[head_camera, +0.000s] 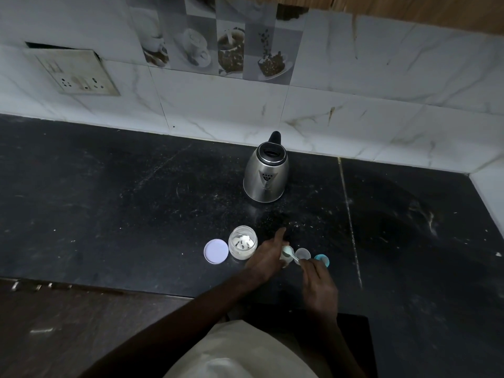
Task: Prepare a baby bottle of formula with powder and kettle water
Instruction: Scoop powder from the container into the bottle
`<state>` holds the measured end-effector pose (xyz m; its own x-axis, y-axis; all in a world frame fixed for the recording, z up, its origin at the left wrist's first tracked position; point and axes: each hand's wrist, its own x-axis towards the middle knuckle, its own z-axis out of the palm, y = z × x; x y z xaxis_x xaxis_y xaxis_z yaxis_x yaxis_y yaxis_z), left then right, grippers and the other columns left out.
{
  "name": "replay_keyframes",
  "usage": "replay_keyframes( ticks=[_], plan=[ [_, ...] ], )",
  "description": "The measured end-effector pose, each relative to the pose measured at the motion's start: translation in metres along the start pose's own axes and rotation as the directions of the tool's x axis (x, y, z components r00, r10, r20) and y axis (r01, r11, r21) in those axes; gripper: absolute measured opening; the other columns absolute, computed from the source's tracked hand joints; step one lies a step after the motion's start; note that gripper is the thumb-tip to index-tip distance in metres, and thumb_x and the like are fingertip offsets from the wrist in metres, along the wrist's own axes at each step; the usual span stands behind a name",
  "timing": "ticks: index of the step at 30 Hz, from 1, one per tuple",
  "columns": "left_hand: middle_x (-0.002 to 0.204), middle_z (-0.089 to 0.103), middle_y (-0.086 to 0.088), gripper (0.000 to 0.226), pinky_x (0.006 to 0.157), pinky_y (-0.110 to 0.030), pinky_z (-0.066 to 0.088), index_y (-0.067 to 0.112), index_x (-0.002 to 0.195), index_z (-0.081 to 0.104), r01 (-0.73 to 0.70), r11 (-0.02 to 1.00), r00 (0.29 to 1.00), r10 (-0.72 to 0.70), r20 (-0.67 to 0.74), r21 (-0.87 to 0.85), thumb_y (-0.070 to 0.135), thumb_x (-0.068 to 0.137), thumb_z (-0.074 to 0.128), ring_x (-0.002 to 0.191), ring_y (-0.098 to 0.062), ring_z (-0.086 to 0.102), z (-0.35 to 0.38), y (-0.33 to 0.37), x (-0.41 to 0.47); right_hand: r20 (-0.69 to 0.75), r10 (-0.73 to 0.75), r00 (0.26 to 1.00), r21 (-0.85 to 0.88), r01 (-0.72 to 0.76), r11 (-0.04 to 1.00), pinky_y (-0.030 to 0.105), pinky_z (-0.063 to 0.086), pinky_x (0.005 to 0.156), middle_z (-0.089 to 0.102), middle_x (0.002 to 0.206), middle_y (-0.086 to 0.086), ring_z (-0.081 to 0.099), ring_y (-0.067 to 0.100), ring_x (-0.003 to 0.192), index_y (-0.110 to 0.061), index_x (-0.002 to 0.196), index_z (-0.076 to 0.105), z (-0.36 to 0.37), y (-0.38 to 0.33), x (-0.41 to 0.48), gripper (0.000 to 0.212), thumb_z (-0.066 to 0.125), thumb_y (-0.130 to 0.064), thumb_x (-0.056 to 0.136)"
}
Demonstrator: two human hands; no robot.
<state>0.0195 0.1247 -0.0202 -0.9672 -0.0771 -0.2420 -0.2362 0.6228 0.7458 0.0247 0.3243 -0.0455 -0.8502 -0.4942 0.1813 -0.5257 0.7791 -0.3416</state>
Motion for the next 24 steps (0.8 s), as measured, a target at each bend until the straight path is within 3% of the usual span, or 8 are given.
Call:
replay_keyframes(
  ticks=[6,9,17,21,24],
  plan=[
    [0.145,0.065,-0.005,0.1,0.11,-0.034,0.045,0.01,0.164,0.02,-0.016,1.0,1.0,0.016,-0.006,-0.001,0.005,0.084,0.081,0.133,-0.028,0.06,0.002,-0.002,0.0,0.038,0.029,0.999,-0.037,-0.027,0.999,0.026,0.05,0.095,0.065,0.126,0.005,0.06,0.018,0.116,-0.011,0.128,0.068,-0.002,0.002,0.003,0.034,0.073,-0.009,0.094],
    [0.145,0.065,-0.006,0.1,0.111,-0.035,0.047,0.01,0.163,0.022,-0.018,1.0,1.0,0.017,-0.015,-0.009,0.006,0.084,0.082,0.133,-0.028,0.061,0.002,-0.003,0.001,0.012,0.004,1.0,-0.067,-0.003,0.998,0.025,0.051,0.093,0.067,0.121,0.007,0.061,0.02,0.113,-0.007,0.121,0.071,-0.004,0.001,0.005,0.025,0.063,-0.006,0.097],
    [0.146,0.064,-0.005,0.099,0.111,-0.036,0.047,0.012,0.163,0.022,-0.01,1.0,1.0,0.01,-0.016,-0.003,0.008,0.084,0.082,0.133,-0.027,0.06,0.002,-0.004,0.001,-0.051,0.005,0.999,0.024,-0.004,1.0,0.027,0.056,0.083,0.067,0.113,0.008,0.064,0.018,0.1,-0.005,0.114,0.072,-0.011,-0.01,0.007,0.027,0.05,-0.011,0.099],
    [0.146,0.064,-0.004,0.099,0.111,-0.035,0.047,0.014,0.163,0.022,-0.007,1.0,1.0,0.007,-0.008,-0.011,0.006,0.084,0.081,0.133,-0.027,0.06,0.003,-0.004,0.002,-0.085,0.038,0.996,0.032,-0.036,0.999,0.028,0.054,0.09,0.067,0.113,0.007,0.063,0.017,0.1,-0.005,0.114,0.072,-0.017,-0.013,0.008,0.02,0.06,-0.001,0.098],
    [0.147,0.063,-0.004,0.099,0.111,-0.035,0.046,0.012,0.164,0.022,-0.014,1.0,1.0,0.013,-0.009,-0.01,0.007,0.085,0.081,0.133,-0.026,0.06,0.003,-0.004,0.001,-0.055,0.027,0.998,0.033,-0.025,0.999,0.024,0.053,0.08,0.065,0.11,0.005,0.06,0.014,0.097,-0.007,0.111,0.071,-0.018,-0.01,0.011,0.025,0.052,-0.005,0.096]
  ],
)
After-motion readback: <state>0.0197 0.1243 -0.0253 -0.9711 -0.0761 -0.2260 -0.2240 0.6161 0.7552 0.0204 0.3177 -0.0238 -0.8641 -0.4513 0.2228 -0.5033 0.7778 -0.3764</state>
